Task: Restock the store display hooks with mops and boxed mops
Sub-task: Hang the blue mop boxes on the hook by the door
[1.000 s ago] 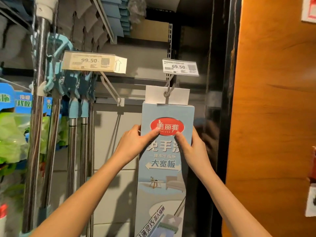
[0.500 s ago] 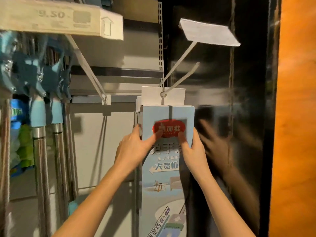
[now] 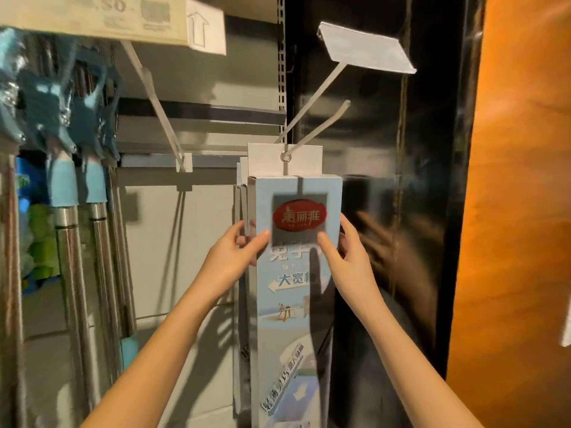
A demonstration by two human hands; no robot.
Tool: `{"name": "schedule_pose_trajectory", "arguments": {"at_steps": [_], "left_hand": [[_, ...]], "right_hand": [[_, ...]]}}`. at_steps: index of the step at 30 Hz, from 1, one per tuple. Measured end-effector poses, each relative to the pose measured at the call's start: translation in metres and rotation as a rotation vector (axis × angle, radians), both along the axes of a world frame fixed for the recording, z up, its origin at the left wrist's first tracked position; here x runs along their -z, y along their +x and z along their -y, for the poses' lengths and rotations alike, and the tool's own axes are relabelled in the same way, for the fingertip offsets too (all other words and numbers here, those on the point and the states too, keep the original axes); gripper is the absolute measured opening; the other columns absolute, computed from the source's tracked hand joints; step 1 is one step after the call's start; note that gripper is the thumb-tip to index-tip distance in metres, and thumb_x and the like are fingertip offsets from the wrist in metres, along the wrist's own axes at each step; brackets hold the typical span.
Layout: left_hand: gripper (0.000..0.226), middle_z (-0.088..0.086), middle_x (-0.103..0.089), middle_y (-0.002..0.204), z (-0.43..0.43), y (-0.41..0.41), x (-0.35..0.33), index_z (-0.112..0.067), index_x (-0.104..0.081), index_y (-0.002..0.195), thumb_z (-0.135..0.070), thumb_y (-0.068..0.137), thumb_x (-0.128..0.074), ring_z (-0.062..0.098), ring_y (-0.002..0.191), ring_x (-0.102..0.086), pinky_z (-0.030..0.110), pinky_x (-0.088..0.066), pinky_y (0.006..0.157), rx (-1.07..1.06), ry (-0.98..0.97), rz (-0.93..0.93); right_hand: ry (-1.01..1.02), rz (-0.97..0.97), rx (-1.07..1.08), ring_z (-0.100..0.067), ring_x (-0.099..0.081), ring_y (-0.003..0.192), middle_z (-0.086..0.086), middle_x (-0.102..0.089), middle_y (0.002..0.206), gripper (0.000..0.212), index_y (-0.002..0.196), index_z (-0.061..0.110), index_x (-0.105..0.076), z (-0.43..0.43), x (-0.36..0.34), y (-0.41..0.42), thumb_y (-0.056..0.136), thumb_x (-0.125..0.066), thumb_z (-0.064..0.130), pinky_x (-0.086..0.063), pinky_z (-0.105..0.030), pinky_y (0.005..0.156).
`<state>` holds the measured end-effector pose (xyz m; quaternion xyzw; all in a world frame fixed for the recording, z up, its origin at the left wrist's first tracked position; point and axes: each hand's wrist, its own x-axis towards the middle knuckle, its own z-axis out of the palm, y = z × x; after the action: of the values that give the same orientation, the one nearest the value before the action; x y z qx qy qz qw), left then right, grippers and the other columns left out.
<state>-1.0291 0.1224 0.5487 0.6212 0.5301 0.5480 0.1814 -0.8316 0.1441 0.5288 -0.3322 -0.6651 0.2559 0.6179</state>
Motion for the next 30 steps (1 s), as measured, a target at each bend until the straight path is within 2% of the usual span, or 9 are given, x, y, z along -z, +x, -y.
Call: {"name": "schedule_pose_trajectory", "arguments": {"at_steps": [2, 4, 6, 9, 13, 17, 22, 26, 30], "left_hand": [[0.101, 0.001, -0.057, 0.127, 0.016, -0.002, 0.014, -0.021, -0.035, 0.144, -0.073, 0.062, -0.063, 0.015, 0.110, -0.058, 0.041, -0.045, 0.101, -0.007, -0.039, 0.068], [0.084, 0.003, -0.055, 0.129, 0.040, 0.006, 0.030, -0.019, -0.036, 0.142, -0.060, 0.075, -0.066, 0.015, 0.104, -0.057, 0.034, -0.046, 0.095, -0.030, -0.066, 0.033], [0.070, 0.003, -0.057, 0.125, 0.065, 0.020, 0.048, -0.016, -0.040, 0.139, -0.047, 0.082, -0.067, 0.015, 0.099, -0.057, 0.029, -0.044, 0.088, -0.033, -0.071, 0.023], [0.070, 0.006, -0.060, 0.122, 0.107, 0.058, 0.079, -0.011, -0.045, 0.136, -0.042, 0.079, -0.070, 0.015, 0.103, -0.059, 0.034, -0.046, 0.098, 0.014, -0.068, 0.068], [0.048, 0.009, -0.059, 0.122, 0.160, 0.137, 0.118, -0.006, -0.043, 0.138, -0.012, 0.093, -0.057, 0.013, 0.105, -0.057, 0.029, -0.042, 0.100, 0.133, -0.129, 0.099], [0.054, 0.003, -0.056, 0.126, 0.193, 0.219, 0.159, -0.014, -0.036, 0.143, -0.022, 0.094, -0.055, 0.008, 0.103, -0.056, 0.034, -0.045, 0.099, 0.349, -0.258, 0.042], [0.057, -0.002, -0.053, 0.130, 0.223, 0.319, 0.219, -0.018, -0.034, 0.144, -0.027, 0.093, -0.057, 0.014, 0.116, -0.054, 0.026, -0.044, 0.094, 0.497, -0.363, -0.038], [0.059, -0.003, -0.047, 0.138, 0.217, 0.370, 0.277, -0.018, -0.033, 0.146, -0.027, 0.093, -0.057, 0.013, 0.121, -0.051, 0.022, -0.039, 0.094, 0.569, -0.518, -0.105], [0.056, 0.004, -0.047, 0.141, 0.188, 0.393, 0.331, -0.015, -0.035, 0.144, -0.024, 0.093, -0.057, 0.018, 0.123, -0.050, 0.028, -0.040, 0.100, 0.554, -0.672, -0.046]], "right_hand": [[-0.042, 0.005, 0.008, 0.005, -0.043, 0.125, 0.014, -0.045, 0.140, 0.064, 0.148, 0.031, -0.025, 0.022, 0.006, 0.010, 0.093, -0.056, 0.038, -0.037, -0.017, 0.100], [-0.060, 0.059, 0.023, -0.008, -0.038, 0.134, 0.006, -0.041, 0.147, 0.066, 0.149, 0.031, -0.023, 0.049, 0.015, 0.025, 0.092, -0.056, 0.039, -0.033, -0.024, 0.106], [-0.076, 0.124, 0.019, -0.008, -0.038, 0.135, 0.005, -0.040, 0.149, 0.065, 0.148, 0.032, -0.025, 0.080, 0.027, 0.044, 0.092, -0.056, 0.038, -0.032, -0.021, 0.104], [-0.146, 0.213, 0.011, -0.005, -0.040, 0.133, 0.009, -0.041, 0.147, 0.063, 0.147, 0.036, -0.027, 0.135, 0.056, 0.089, 0.092, -0.057, 0.040, -0.033, -0.014, 0.098], [-0.275, 0.292, 0.049, -0.006, -0.040, 0.133, 0.011, -0.040, 0.147, 0.061, 0.146, 0.037, -0.028, 0.209, 0.093, 0.171, 0.091, -0.055, 0.043, -0.039, -0.024, 0.103], [-0.434, 0.328, 0.204, -0.010, -0.042, 0.132, 0.007, -0.041, 0.147, 0.062, 0.146, 0.034, -0.029, 0.267, 0.128, 0.247, 0.091, -0.056, 0.043, -0.040, -0.015, 0.089], [-0.642, 0.347, 0.359, -0.015, -0.043, 0.131, 0.004, -0.039, 0.148, 0.065, 0.147, 0.033, -0.027, 0.315, 0.185, 0.330, 0.090, -0.058, 0.044, -0.038, -0.024, 0.094], [-0.800, 0.289, 0.401, -0.019, -0.043, 0.132, 0.000, -0.039, 0.148, 0.066, 0.148, 0.030, -0.027, 0.312, 0.230, 0.379, 0.091, -0.059, 0.041, -0.039, -0.026, 0.094], [-0.905, 0.317, 0.376, -0.020, -0.043, 0.131, -0.001, -0.040, 0.147, 0.068, 0.149, 0.028, -0.026, 0.284, 0.271, 0.409, 0.091, -0.059, 0.042, -0.038, -0.025, 0.093]]}}
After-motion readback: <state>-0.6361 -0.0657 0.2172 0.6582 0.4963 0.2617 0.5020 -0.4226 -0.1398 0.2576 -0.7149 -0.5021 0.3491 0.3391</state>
